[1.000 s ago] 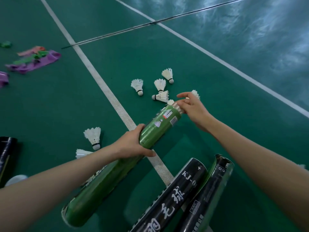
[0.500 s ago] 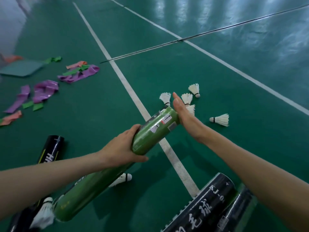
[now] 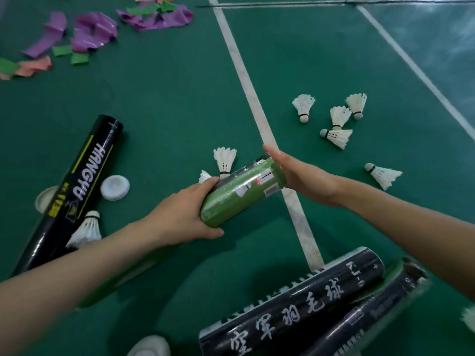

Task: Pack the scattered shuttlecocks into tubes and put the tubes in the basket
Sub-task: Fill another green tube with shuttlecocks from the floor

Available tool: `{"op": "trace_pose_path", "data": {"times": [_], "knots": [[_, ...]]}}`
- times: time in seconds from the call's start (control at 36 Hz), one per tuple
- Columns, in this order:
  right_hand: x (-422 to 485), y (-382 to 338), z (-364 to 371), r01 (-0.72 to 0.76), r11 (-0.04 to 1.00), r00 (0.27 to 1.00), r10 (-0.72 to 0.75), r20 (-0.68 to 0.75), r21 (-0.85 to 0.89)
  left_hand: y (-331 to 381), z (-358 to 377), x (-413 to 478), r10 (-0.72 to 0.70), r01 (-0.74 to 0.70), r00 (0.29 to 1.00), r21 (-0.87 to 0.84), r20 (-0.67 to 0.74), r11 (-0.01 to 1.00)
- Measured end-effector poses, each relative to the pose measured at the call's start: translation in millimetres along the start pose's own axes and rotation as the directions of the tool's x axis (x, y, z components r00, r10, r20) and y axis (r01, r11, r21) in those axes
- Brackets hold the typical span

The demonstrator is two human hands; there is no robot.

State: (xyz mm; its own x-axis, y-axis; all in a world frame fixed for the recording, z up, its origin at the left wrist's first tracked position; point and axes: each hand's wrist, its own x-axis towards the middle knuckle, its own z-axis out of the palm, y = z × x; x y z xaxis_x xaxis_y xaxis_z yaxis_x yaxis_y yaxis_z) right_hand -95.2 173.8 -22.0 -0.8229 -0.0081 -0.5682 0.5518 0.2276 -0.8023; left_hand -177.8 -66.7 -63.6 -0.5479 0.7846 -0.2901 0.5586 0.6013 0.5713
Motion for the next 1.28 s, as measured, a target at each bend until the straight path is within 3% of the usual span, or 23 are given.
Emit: {"op": "trace_pose_path", "data": {"times": [0.22, 0.31, 0.39, 0.67, 0.81, 0.94, 1.14, 1.28], "knots": [[28.8, -16.9, 15.9, -0.059, 0.989, 0.987, 0.037, 0.153, 0.139, -24.1, 1.0, -13.9, -0.091, 0.092, 0.995, -0.059, 0.034, 0.994], [49.9, -14.0, 35.9, -0.032, 0.981, 0.997, 0.018, 0.076, 0.194, -33.7, -0.8, -25.2, -0.158, 0.161, 0.987, -0.072, 0.039, 0.984], [65.0, -18.3, 62.4, 0.000, 0.993, 0.998, 0.008, -0.069, 0.118, -43.1, -1.0, -37.8, -0.230, 0.231, 0.973, -0.095, 0.027, 0.968], [111.9, -33.4, 127.7, 0.187, 0.964, 0.954, -0.225, -0.200, -0.190, -95.5, -9.3, -74.0, -0.464, 0.459, 0.885, -0.085, -0.042, 0.884], [137.1, -47.4, 147.8, 0.282, 0.855, 0.935, -0.347, -0.076, -0.435, -117.5, -0.5, -83.2, -0.566, 0.560, 0.825, -0.123, -0.014, 0.819], [170.4, -62.5, 176.9, 0.370, 0.737, 0.885, -0.464, -0.025, -0.566, -126.5, 13.9, -80.6, -0.580, 0.588, 0.809, -0.114, 0.098, 0.801], [233.0, -81.3, 240.0, 0.135, 0.700, 0.990, -0.122, 0.069, -0.702, -134.3, 19.5, -74.1, -0.552, 0.561, 0.826, -0.071, 0.114, 0.825], [255.2, -72.8, 263.1, 0.062, 0.665, 0.994, -0.108, -0.013, -0.744, -142.2, 18.0, -72.7, -0.529, 0.542, 0.838, -0.083, 0.135, 0.836]]}}
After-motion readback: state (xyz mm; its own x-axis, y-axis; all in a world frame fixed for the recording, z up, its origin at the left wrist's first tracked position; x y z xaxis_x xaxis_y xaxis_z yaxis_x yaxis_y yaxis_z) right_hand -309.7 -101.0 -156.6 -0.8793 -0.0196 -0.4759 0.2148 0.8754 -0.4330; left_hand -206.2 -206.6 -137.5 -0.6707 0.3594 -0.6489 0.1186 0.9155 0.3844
